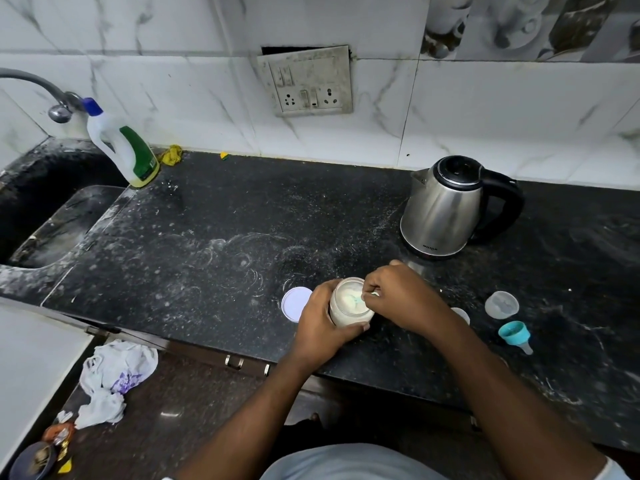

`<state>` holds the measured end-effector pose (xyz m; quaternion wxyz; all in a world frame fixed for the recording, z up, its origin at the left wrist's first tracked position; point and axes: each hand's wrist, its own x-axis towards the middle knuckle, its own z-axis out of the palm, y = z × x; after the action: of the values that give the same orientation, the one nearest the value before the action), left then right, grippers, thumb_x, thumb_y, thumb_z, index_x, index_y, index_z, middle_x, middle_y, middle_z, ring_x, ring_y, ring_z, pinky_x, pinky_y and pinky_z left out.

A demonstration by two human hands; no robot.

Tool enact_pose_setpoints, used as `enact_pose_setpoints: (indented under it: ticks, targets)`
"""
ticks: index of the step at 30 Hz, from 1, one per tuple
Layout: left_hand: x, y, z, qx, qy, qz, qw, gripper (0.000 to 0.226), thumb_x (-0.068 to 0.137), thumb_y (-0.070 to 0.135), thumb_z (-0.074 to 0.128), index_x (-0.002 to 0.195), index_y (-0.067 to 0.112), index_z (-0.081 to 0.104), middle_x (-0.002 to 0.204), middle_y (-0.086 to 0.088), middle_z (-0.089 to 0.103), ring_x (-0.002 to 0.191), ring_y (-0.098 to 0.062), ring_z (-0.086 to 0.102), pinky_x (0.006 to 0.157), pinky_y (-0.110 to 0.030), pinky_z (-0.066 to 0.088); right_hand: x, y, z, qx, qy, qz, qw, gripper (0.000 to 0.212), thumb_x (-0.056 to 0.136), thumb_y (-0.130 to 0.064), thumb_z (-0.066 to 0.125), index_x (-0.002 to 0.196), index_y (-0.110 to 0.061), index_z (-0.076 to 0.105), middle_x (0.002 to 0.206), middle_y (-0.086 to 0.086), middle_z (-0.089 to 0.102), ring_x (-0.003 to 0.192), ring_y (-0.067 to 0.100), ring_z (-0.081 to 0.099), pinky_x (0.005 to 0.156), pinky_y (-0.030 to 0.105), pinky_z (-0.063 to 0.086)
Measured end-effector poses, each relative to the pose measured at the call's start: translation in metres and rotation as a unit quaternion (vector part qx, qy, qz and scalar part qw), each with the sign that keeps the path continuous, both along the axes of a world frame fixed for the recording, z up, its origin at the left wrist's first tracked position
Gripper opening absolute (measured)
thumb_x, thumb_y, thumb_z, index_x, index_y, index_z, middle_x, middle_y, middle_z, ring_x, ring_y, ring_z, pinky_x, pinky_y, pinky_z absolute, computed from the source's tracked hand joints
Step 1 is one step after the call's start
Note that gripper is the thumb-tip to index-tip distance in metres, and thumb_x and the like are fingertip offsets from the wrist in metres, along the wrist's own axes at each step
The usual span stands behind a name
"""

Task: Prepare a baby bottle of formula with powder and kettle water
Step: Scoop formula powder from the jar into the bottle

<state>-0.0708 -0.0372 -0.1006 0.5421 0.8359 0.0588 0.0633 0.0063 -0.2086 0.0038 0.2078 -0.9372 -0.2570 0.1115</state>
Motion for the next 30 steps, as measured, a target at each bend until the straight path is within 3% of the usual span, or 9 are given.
enact_pose_setpoints:
  ticks: [11, 14, 16, 18, 20, 22, 25, 28, 30]
  targets:
    - [-0.002, -0.002, 0.005, 0.01, -0.002, -0.009, 1.0, 0.085, 0.067, 0.025, 0.104, 0.138, 0.033, 0.058, 0.134, 0.011, 0.065, 0.124, -0.003, 0.063, 0.1, -0.014, 0.048, -0.001, -0.003, -0.006, 0.011, -0.016, 0.021, 1.0, 0.017, 0.086, -0.029, 0.064, 0.087, -0.022, 0.079, 0.083, -0.002, 0.075, 0.084, 0.013, 0.049, 0.075, 0.024, 0.033]
    - [-0.001, -0.001, 0.003, 0.012, 0.003, -0.012, 1.0, 0.086, 0.067, 0.028, 0.104, 0.14, 0.03, 0.058, 0.134, 0.012, 0.065, 0.125, -0.006, 0.064, 0.102, -0.017, 0.049, 0.0, -0.003, -0.008, 0.033, 0.008, 0.014, 0.999, 0.02, 0.082, -0.034, 0.061, 0.082, -0.023, 0.079, 0.077, -0.004, 0.075, 0.076, 0.012, 0.053, 0.08, 0.029, 0.046]
    - [0.0, 0.0, 0.002, 0.012, 0.007, -0.011, 1.0, 0.086, 0.067, 0.028, 0.103, 0.141, 0.027, 0.058, 0.134, 0.011, 0.065, 0.126, -0.006, 0.063, 0.103, -0.017, 0.049, 0.001, -0.005, -0.004, 0.058, 0.033, 0.001, 0.998, 0.018, 0.08, -0.031, 0.062, 0.077, -0.023, 0.077, 0.069, -0.004, 0.073, 0.068, 0.011, 0.058, 0.072, 0.032, 0.051]
    - [0.0, 0.0, 0.001, 0.013, 0.013, -0.006, 1.0, 0.087, 0.067, 0.026, 0.103, 0.142, 0.023, 0.059, 0.135, 0.011, 0.065, 0.126, -0.003, 0.062, 0.103, -0.015, 0.047, 0.001, -0.008, 0.002, 0.087, 0.068, -0.02, 0.994, 0.013, 0.083, -0.023, 0.067, 0.076, -0.02, 0.078, 0.064, -0.002, 0.071, 0.058, 0.004, 0.059, 0.057, 0.022, 0.045]
    - [-0.001, 0.001, 0.001, 0.007, 0.022, 0.002, 1.0, 0.088, 0.068, 0.022, 0.104, 0.142, 0.018, 0.058, 0.135, 0.012, 0.065, 0.126, 0.005, 0.06, 0.102, -0.008, 0.043, 0.001, -0.014, 0.005, 0.119, 0.094, -0.042, 0.988, 0.011, 0.085, -0.02, 0.071, 0.077, -0.02, 0.079, 0.063, -0.005, 0.071, 0.053, 0.0, 0.055, 0.053, 0.02, 0.042]
    - [-0.001, 0.002, 0.002, 0.002, 0.03, 0.009, 1.0, 0.087, 0.069, 0.019, 0.104, 0.142, 0.016, 0.057, 0.136, 0.013, 0.066, 0.124, 0.01, 0.059, 0.102, -0.006, 0.04, 0.002, -0.024, 0.006, 0.169, 0.134, -0.074, 0.974, 0.011, 0.086, -0.019, 0.071, 0.078, -0.019, 0.08, 0.059, -0.005, 0.067, 0.05, 0.001, 0.049, 0.053, 0.025, 0.04]
    - [-0.001, 0.003, 0.002, -0.002, 0.039, 0.007, 0.999, 0.086, 0.069, 0.02, 0.103, 0.142, 0.02, 0.057, 0.138, 0.012, 0.067, 0.128, 0.003, 0.061, 0.106, -0.014, 0.044, 0.003, -0.041, 0.007, 0.254, 0.192, -0.13, 0.939, 0.013, 0.089, -0.015, 0.073, 0.079, -0.017, 0.081, 0.063, 0.009, 0.068, 0.054, 0.01, 0.047, 0.054, 0.029, 0.036]
    - [-0.001, 0.004, 0.001, -0.009, 0.044, -0.007, 0.999, 0.091, 0.07, 0.026, 0.103, 0.146, 0.025, 0.053, 0.144, 0.013, 0.065, 0.134, -0.002, 0.059, 0.115, -0.029, 0.047, -0.002, -0.06, 0.014, 0.331, 0.223, -0.179, 0.899, 0.013, 0.091, -0.01, 0.072, 0.083, -0.014, 0.082, 0.067, 0.011, 0.07, 0.056, 0.01, 0.05, 0.054, 0.021, 0.038]
    - [-0.003, 0.001, 0.004, -0.004, 0.049, -0.017, 0.999, 0.111, 0.067, 0.036, 0.104, 0.157, 0.027, 0.04, 0.161, 0.011, 0.051, 0.148, -0.005, 0.048, 0.125, -0.03, 0.038, -0.007, -0.076, 0.017, 0.37, 0.23, -0.209, 0.876, 0.013, 0.092, -0.005, 0.071, 0.085, -0.009, 0.082, 0.067, 0.011, 0.069, 0.056, 0.009, 0.054, 0.056, 0.018, 0.039]
